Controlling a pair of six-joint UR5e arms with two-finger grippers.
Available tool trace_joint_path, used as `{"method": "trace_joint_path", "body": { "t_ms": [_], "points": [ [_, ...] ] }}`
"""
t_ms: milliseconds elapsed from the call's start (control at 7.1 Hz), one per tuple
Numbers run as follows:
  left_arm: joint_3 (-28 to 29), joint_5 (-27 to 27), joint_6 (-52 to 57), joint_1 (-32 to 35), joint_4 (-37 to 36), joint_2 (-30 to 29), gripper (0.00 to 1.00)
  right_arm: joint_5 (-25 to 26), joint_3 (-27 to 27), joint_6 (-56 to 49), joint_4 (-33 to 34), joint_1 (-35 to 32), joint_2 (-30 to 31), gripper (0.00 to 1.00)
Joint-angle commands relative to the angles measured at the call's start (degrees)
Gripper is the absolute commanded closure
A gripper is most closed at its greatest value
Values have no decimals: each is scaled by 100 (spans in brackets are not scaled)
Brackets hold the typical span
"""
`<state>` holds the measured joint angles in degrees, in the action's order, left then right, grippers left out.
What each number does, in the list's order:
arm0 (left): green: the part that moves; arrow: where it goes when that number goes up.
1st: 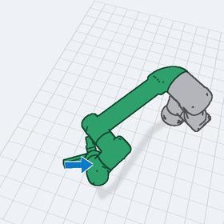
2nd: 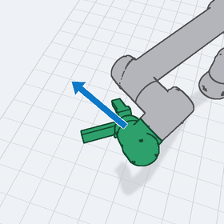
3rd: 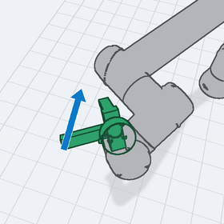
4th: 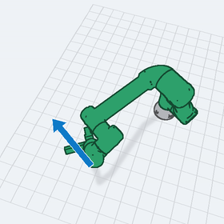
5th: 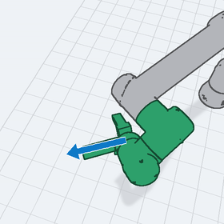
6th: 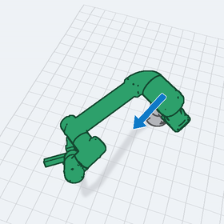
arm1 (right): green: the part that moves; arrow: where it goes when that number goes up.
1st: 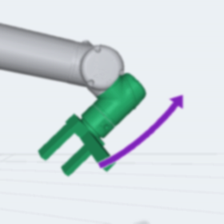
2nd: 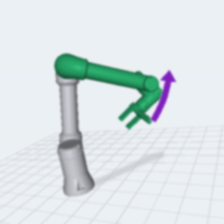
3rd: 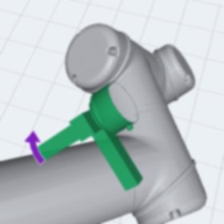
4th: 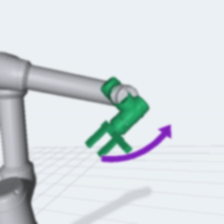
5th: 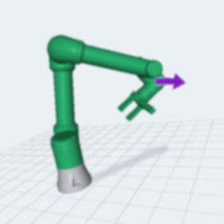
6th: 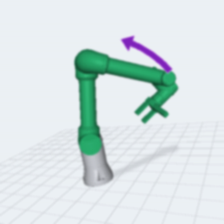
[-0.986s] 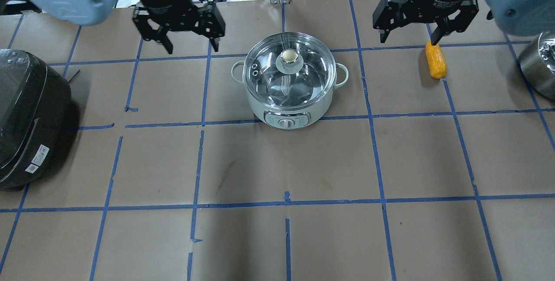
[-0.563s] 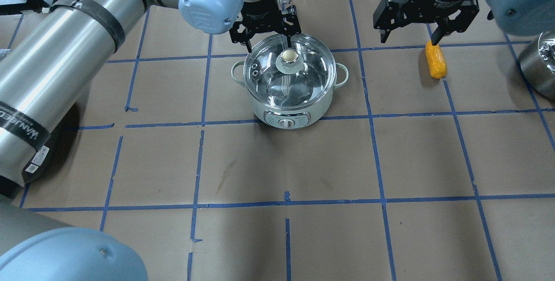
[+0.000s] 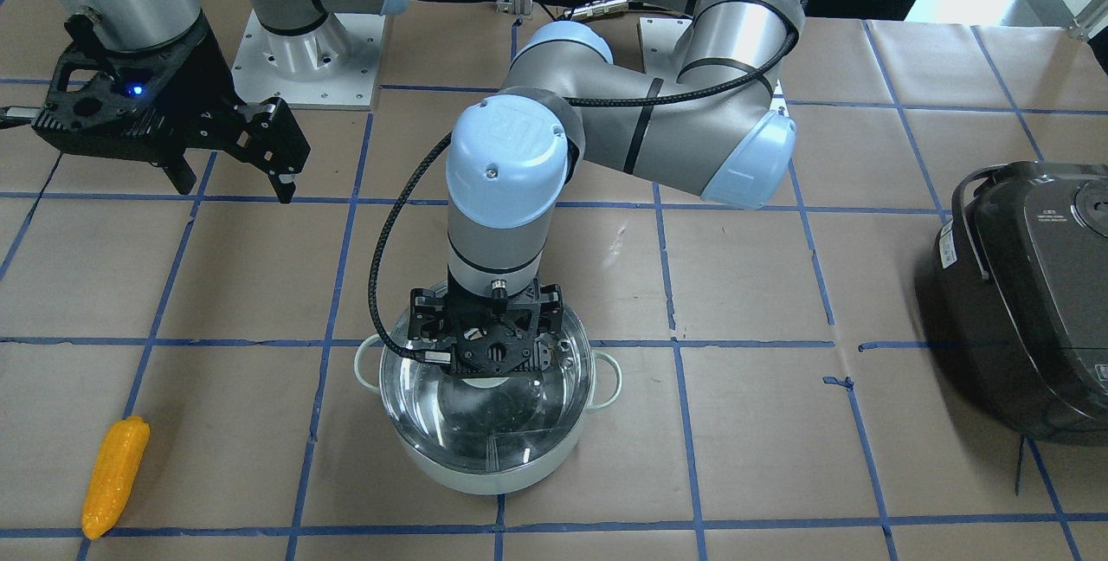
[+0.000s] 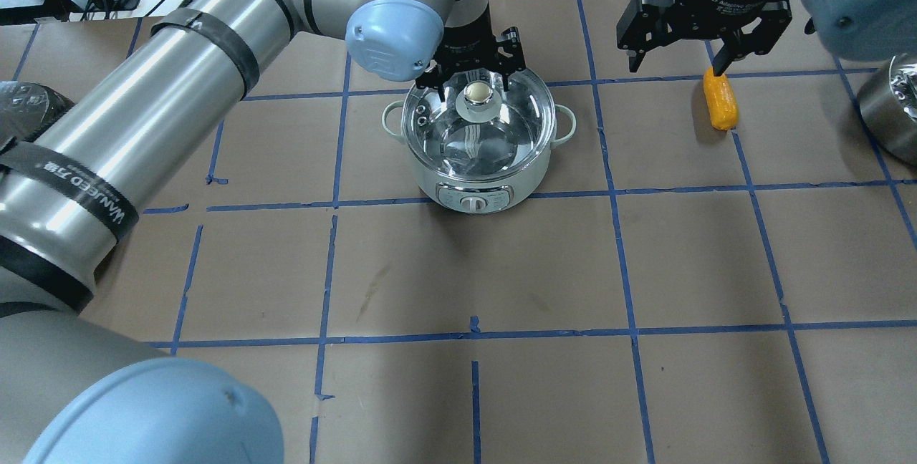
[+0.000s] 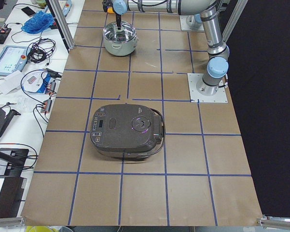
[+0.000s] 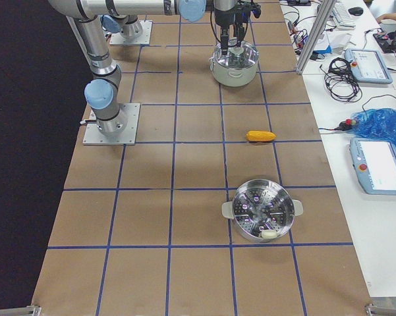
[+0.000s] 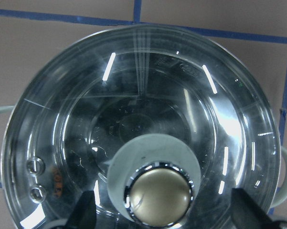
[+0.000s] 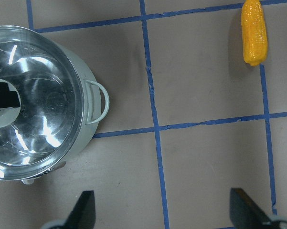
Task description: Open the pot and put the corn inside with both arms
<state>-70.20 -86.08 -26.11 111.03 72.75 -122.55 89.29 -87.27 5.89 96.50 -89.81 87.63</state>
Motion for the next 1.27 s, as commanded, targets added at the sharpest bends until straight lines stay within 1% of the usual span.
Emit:
{"method": "trace_joint_path", "body": {
  "t_ms": [0, 141, 282, 423, 704, 845, 986, 1127],
  "points": [
    [-2, -75, 26, 59, -138, -102, 15, 1, 0, 0, 0, 8, 0, 0],
    [-20, -84, 36, 59, -129, -59, 64, 1, 0, 0, 0, 8, 0, 0],
    [23, -84, 45, 59, -129, 3, 88, 1, 0, 0, 0, 8, 0, 0],
    [50, -93, 123, 41, -129, 73, 92, 1, 0, 0, 0, 8, 0, 0],
    [77, -137, 202, -11, -77, 231, 94, 1, 0, 0, 0, 8, 0, 0],
    [85, -172, 299, -203, 115, 501, 94, 1, 0, 0, 0, 8, 0, 0],
    [77, -172, 909, -579, 587, 878, 94, 1, 0, 0, 0, 8, 0, 0],
    [7, -155, 1611, -1201, 1027, 1230, 93, 1, 0, 0, 0, 8, 0, 0]
  ]
}}
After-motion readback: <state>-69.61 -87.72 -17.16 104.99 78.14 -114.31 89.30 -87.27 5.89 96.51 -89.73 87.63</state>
